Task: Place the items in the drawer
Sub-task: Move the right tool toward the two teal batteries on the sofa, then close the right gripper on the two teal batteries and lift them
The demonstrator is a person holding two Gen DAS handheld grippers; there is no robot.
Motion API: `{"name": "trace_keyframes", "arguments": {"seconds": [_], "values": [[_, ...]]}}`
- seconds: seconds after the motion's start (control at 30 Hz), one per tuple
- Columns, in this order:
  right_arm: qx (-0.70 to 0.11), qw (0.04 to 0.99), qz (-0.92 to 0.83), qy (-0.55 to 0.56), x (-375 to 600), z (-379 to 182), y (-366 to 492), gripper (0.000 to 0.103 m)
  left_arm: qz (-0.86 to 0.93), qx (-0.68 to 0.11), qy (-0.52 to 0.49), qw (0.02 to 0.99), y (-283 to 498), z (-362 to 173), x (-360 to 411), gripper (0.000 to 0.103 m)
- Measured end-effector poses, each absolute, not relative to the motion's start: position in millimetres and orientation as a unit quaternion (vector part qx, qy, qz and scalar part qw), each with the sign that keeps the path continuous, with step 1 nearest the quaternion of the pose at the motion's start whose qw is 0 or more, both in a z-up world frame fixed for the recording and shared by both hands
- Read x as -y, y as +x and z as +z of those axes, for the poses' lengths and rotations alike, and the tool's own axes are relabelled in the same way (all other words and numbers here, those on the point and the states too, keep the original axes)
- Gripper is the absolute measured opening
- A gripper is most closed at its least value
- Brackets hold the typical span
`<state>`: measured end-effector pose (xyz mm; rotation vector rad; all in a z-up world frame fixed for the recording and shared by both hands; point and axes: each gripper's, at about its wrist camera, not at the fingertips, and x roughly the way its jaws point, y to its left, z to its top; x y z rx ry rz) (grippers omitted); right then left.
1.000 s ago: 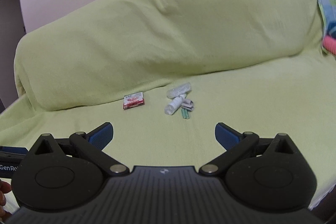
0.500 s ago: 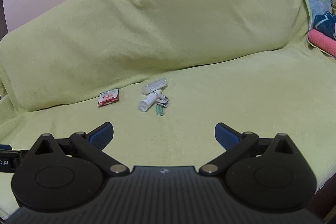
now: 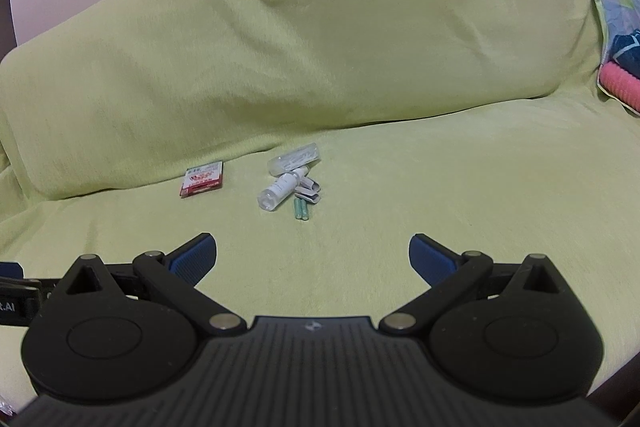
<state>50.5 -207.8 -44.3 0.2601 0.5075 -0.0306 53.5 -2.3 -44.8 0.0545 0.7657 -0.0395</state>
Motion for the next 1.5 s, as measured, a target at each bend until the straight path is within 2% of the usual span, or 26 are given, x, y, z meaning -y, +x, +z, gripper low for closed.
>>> {"name": "trace_keyframes", "arguments": {"seconds": [0.47, 0.77, 0.83, 0.97, 1.13, 1.27, 1.47, 1.5], "values": [[-0.266, 0.956, -0.002, 0.123, 214, -70, 85, 0.092, -0.013, -0.366, 0.061, 0.929, 86, -45, 12, 0.101], [-0.29, 0.951, 0.01, 0.11, 213, -93, 121, 0.075, -0.024, -0.372, 0.067, 0.925, 110, -52, 13, 0.101], [-0.297, 0.949, 0.015, 0.104, 213, -101, 131, 0.068, -0.028, -0.374, 0.067, 0.924, 116, -55, 14, 0.101], [-0.311, 0.945, 0.025, 0.096, 211, -114, 157, 0.047, -0.038, -0.379, 0.065, 0.922, 130, -62, 17, 0.101], [-0.324, 0.94, 0.037, 0.098, 215, -133, 191, 0.044, -0.053, -0.384, 0.065, 0.919, 146, -73, 19, 0.101], [-0.327, 0.939, 0.045, 0.097, 215, -143, 214, 0.033, -0.06, -0.391, 0.067, 0.916, 159, -84, 20, 0.101], [-0.327, 0.938, 0.062, 0.094, 211, -153, 246, 0.029, -0.066, -0.396, 0.07, 0.913, 183, -95, 21, 0.101], [-0.329, 0.937, 0.067, 0.094, 212, -155, 248, 0.025, -0.068, -0.396, 0.071, 0.913, 186, -97, 21, 0.101]]}}
